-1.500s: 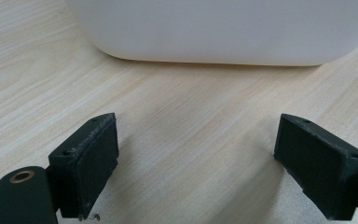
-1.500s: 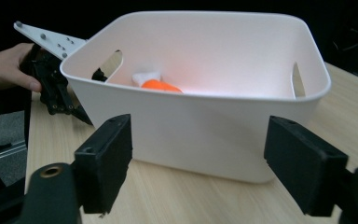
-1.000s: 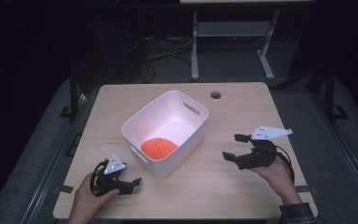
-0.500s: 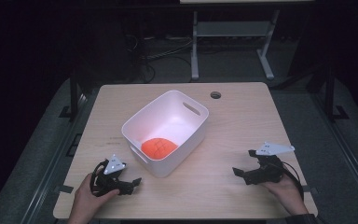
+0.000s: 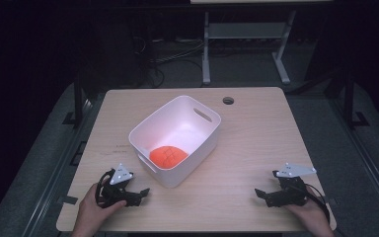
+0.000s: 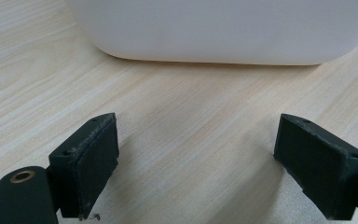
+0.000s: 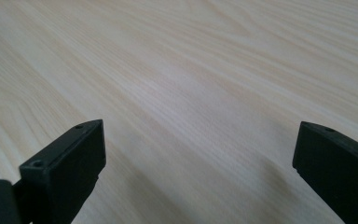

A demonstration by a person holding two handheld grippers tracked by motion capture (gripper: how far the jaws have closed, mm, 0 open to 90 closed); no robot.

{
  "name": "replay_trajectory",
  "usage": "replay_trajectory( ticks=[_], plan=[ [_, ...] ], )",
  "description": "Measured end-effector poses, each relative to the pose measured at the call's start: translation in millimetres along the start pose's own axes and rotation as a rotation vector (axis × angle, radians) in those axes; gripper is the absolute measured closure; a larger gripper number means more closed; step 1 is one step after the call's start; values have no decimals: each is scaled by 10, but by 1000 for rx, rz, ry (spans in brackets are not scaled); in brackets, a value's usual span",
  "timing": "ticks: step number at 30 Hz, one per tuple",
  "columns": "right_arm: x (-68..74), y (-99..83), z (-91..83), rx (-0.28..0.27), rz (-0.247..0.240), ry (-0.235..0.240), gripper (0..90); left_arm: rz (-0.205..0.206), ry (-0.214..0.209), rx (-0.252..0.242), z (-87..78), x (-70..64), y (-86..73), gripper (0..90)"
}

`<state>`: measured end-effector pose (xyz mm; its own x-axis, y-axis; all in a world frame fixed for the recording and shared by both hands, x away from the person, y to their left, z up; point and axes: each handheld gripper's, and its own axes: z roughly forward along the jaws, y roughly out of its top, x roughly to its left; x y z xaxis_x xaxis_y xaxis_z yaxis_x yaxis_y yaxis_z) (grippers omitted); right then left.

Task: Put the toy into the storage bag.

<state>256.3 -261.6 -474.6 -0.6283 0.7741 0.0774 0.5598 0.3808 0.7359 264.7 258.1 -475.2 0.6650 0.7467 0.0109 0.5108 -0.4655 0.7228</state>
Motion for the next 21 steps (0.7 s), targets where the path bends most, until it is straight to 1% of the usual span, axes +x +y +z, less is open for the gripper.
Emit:
replay_trajectory(
  ticks=[3,6,7,9,12,21],
  plan=[
    [11,-48,-2,3,0,-17,22,0,0,0,0,0,0,128],
    [11,-89,8,23,-10,-44,22,0,0,0,0,0,0,128],
    [12,-93,11,34,-6,-50,22,0,0,0,0,0,0,129],
    [10,-94,7,31,-4,-51,22,-3,0,-2,1,-3,-1,128],
    [13,-91,21,46,-6,-56,22,-3,0,-3,1,-3,-1,128],
    [11,-92,21,47,-7,-55,21,-3,0,-3,1,-3,-1,128]
  ],
)
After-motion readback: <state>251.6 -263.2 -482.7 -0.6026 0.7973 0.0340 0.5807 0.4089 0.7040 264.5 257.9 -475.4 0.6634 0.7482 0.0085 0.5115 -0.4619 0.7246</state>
